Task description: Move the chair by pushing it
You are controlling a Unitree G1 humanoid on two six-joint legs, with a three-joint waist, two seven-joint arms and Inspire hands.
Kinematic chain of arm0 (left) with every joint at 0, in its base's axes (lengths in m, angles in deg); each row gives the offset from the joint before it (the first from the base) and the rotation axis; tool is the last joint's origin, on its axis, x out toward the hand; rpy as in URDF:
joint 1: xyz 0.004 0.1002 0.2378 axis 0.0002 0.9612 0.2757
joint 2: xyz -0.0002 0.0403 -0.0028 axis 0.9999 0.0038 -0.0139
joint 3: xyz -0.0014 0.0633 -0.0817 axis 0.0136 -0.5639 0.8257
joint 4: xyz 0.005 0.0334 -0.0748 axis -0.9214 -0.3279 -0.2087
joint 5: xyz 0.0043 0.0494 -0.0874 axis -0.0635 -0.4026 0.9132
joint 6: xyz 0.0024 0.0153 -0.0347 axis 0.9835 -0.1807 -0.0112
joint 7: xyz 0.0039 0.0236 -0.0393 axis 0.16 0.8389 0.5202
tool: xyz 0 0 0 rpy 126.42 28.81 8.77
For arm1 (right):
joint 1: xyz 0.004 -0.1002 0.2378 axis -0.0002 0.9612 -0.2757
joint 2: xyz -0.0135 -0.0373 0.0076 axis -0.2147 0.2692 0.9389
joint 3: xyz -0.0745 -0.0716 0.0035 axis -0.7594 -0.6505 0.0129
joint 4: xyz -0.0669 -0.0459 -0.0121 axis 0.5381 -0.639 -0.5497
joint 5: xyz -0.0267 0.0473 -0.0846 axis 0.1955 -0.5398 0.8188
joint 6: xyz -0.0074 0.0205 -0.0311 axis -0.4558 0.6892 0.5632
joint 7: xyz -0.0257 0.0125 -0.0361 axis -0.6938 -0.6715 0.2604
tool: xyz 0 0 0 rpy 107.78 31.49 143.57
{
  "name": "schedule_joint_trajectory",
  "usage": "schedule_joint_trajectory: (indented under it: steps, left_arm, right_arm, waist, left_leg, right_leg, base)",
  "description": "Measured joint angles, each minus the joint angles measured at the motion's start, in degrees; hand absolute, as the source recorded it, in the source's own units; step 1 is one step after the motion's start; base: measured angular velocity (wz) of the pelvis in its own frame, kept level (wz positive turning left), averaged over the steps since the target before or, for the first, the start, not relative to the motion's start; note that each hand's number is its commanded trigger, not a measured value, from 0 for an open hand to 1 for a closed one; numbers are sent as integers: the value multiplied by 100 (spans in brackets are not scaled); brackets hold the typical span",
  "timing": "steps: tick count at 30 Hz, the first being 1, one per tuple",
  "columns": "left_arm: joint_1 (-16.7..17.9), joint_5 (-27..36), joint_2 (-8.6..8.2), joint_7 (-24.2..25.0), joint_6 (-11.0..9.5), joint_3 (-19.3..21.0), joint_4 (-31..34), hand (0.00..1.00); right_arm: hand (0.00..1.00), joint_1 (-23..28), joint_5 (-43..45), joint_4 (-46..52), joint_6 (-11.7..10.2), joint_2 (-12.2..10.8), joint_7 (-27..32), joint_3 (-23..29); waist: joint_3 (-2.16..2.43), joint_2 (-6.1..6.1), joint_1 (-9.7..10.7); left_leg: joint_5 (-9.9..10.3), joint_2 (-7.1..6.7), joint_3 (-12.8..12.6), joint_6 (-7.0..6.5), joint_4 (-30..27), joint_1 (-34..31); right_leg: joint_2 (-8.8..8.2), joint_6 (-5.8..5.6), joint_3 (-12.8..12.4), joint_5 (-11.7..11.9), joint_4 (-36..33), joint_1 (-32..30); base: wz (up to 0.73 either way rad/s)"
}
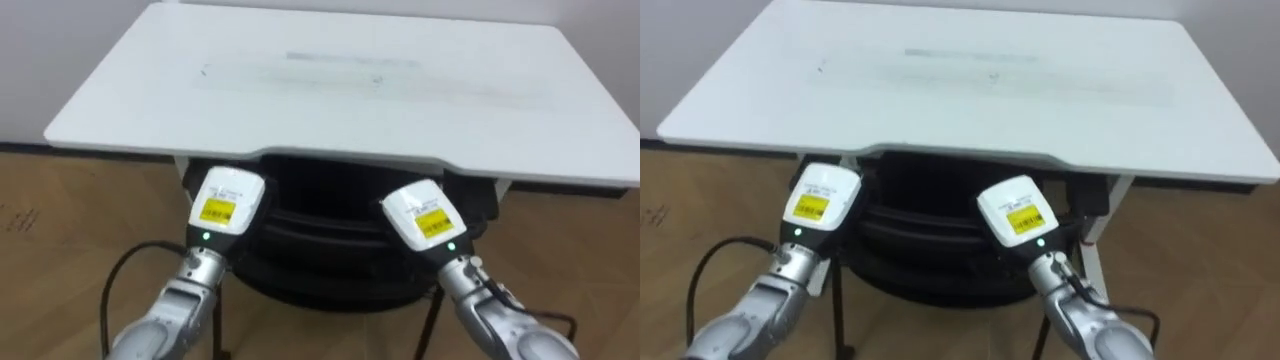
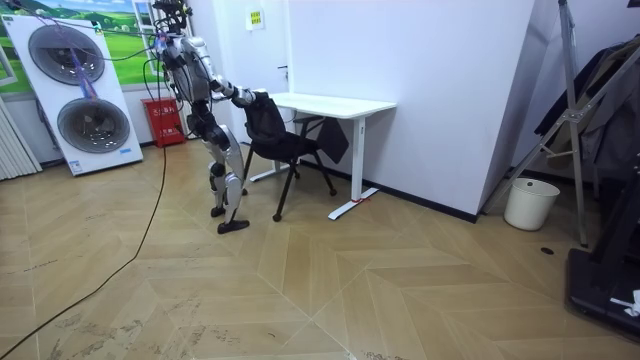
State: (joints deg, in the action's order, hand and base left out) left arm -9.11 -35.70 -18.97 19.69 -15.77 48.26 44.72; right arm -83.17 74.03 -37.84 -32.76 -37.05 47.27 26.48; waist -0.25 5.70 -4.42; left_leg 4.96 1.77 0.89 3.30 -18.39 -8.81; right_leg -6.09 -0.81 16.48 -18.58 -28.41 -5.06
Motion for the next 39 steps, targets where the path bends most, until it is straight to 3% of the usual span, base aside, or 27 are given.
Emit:
schedule_joint_trajectory:
  steps: [2, 5, 7, 10, 13, 18, 20, 23, 25, 26, 27, 29, 32, 34, 35, 37, 39]
  left_arm:
    - [-2, 126, -70, 69, 30, 63, 0, 0]
    - [-49, 767, -143, 141, 21, 159, -5, 0]
    - [-60, 904, -261, 151, 41, 426, -19, 0]
    - [-103, 1092, -316, 155, 87, 546, -15, 0]
    - [-152, 1343, -340, 153, 129, 568, 25, 0]
    - [-141, 2084, -446, 150, 192, 676, 204, 0]
    - [-139, 2598, -441, 149, 193, 750, 371, 0]
    - [-75, 3284, -429, 141, 184, 1147, 682, 0]
    - [203, 3698, -424, 61, 152, 1624, 1307, 0]
    - [301, 3843, -428, -27, 100, 1760, 1487, 0]
    - [448, 4190, -467, -341, -85, 2144, 1867, 0]
    - [630, 4679, -562, -1064, -608, 3056, 2407, 0]
    - [974, 5447, -553, -1578, -1002, 3753, 2780, 0]
    - [1467, 6430, -501, -1791, -1060, 3849, 2730, 0]
    - [1822, 6942, -512, -1804, -1086, 3779, 2645, 0]
    - [2320, 7804, -502, -1769, -1095, 3700, 2324, 0]
    - [2698, 8802, -482, -1725, -1058, 3629, 1572, 0]
  right_arm:
    - [0, -3, -78, -65, 0, -76, -34, 23]
    - [0, -106, -347, -161, 31, -314, -135, 74]
    - [0, -275, -581, -239, 33, -504, -283, 76]
    - [0, -446, -835, -252, 28, -607, -473, 76]
    - [0, -556, -1166, -233, -23, -628, -608, 77]
    - [0, -567, -1749, -118, -114, -582, -784, 207]
    - [0, -564, -2038, -89, -279, -464, -841, 250]
    - [0, -360, -2653, 147, -580, -334, -840, 618]
    - [0, 55, -2822, 660, -782, -167, -840, 952]
    - [0, 171, -2820, 837, -839, -115, -839, 997]
    - [0, 379, -2817, 1070, -949, -45, -839, 1091]
    - [0, 1022, -2817, 1511, -1191, 63, -817, 1541]
    - [0, 1529, -3308, 2128, -1498, 195, -295, 2236]
    - [0, 1340, -4980, 2511, -1398, 6, 763, 3497]
    - [0, 1183, -5916, 2571, -1385, -106, 1196, 4109]
    - [0, 1271, -7353, 2576, -1380, -208, 1573, 4862]
    - [0, 1774, -8558, 2129, -1388, -306, 1685, 5194]
  waist:
    - [-4, 32, -31]
    - [-19, 29, -190]
    - [-50, -6, -256]
    - [-84, -59, -313]
    - [-91, -72, -313]
    - [-117, -114, -261]
    - [-120, -129, -216]
    - [-128, -179, -181]
    - [-119, -195, -148]
    - [-119, -197, -142]
    - [-115, -186, -82]
    - [-109, -204, 78]
    - [-64, -271, 215]
    - [43, -386, 261]
    - [65, -418, 242]
    - [101, -392, 262]
    - [84, -338, 303]
  left_leg:
    - [38, -44, -21, -37, 42, 77]
    - [84, 4, -215, -47, 100, 170]
    - [100, 70, -377, -57, 145, 227]
    - [72, 103, -476, -96, 307, 248]
    - [-55, 84, -476, -129, 516, 263]
    - [-133, 28, -399, -175, 608, 266]
    - [-144, 21, -385, -194, 610, 247]
    - [-174, -9, -360, -242, 625, 209]
    - [-231, -55, -315, -302, 626, 147]
    - [-233, -66, -315, -306, 633, 143]
    - [-246, -90, -309, -324, 673, 171]
    - [-242, -195, -271, -359, 761, 367]
    - [-205, -260, -337, -421, 866, 554]
    - [-93, -268, -481, -466, 873, 684]
    - [-19, -272, -563, -479, 879, 760]
    - [54, -314, -560, -480, 875, 884]
    - [158, -307, -555, -469, 857, 986]
  right_leg:
    - [-22, 0, -53, 0, 15, 41]
    - [28, 9, -210, 114, 143, 23]
    - [61, 118, -240, 264, 301, 50]
    - [141, 202, -339, 475, 592, 85]
    - [197, 172, -357, 666, 875, 112]
    - [210, 98, -274, 831, 1186, 262]
    - [221, 70, -268, 878, 1289, 294]
    - [209, 39, -242, 943, 1370, 302]
    - [175, 19, -211, 942, 1371, 252]
    - [165, 14, -214, 940, 1370, 244]
    - [136, 16, -208, 941, 1377, 273]
    - [48, -32, -192, 910, 1403, 457]
    - [-20, -117, -245, 859, 1431, 572]
    - [-68, -231, -340, 815, 1475, 626]
    - [-75, -266, -413, 796, 1495, 673]
    - [-58, -295, -405, 811, 1665, 876]
    - [-43, -283, -364, 824, 1800, 1049]
  base:
    - [-4]
    - [-33]
    - [-38]
    - [-21]
    - [-8]
    - [10]
    - [15]
    - [7]
    - [19]
    - [13]
    - [13]
    - [12]
    - [-12]
    - [-28]
    - [-23]
    - [-9]
    - [0]
